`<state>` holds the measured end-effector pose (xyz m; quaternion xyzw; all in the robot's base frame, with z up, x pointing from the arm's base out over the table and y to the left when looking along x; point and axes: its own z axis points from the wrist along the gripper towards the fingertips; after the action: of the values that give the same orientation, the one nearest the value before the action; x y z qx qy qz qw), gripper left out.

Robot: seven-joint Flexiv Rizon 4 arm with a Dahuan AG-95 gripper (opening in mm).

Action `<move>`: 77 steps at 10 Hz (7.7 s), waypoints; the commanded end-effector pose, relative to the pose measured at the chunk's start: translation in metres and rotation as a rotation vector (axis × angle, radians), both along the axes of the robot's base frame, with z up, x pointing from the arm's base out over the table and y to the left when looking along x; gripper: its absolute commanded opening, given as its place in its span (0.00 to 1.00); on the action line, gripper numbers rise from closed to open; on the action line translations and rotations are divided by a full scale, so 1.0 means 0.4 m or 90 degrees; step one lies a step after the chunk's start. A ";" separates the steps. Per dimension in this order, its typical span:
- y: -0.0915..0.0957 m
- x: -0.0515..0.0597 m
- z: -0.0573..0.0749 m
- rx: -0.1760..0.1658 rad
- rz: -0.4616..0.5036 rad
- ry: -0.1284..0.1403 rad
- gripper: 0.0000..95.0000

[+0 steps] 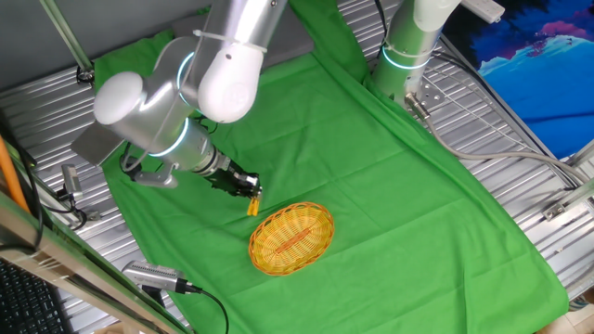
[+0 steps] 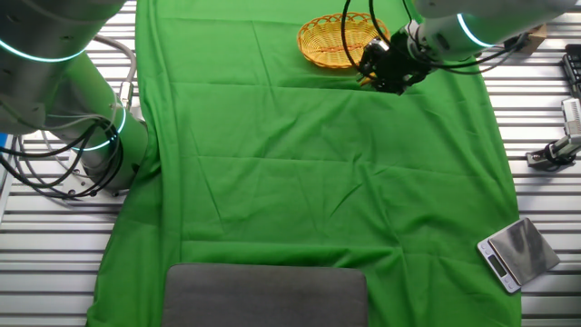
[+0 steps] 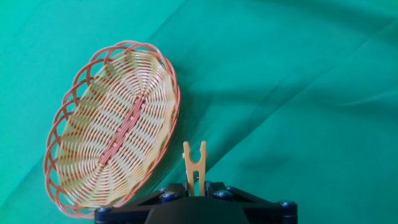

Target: Use a clamp

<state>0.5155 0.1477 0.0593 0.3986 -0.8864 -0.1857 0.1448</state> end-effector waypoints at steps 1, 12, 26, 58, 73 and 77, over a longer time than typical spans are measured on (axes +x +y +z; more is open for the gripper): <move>0.000 0.002 -0.001 0.018 0.047 0.008 0.00; 0.000 0.002 -0.001 0.090 0.136 0.049 0.00; 0.000 0.002 -0.001 0.001 0.053 0.080 0.00; 0.000 0.002 -0.001 -0.052 -0.025 0.085 0.00; -0.103 0.189 0.027 -0.023 -0.016 0.037 0.00; -0.103 0.190 0.026 -0.023 -0.019 0.033 0.00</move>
<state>0.5902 0.1060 0.0699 0.3771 -0.8921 -0.1811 0.1706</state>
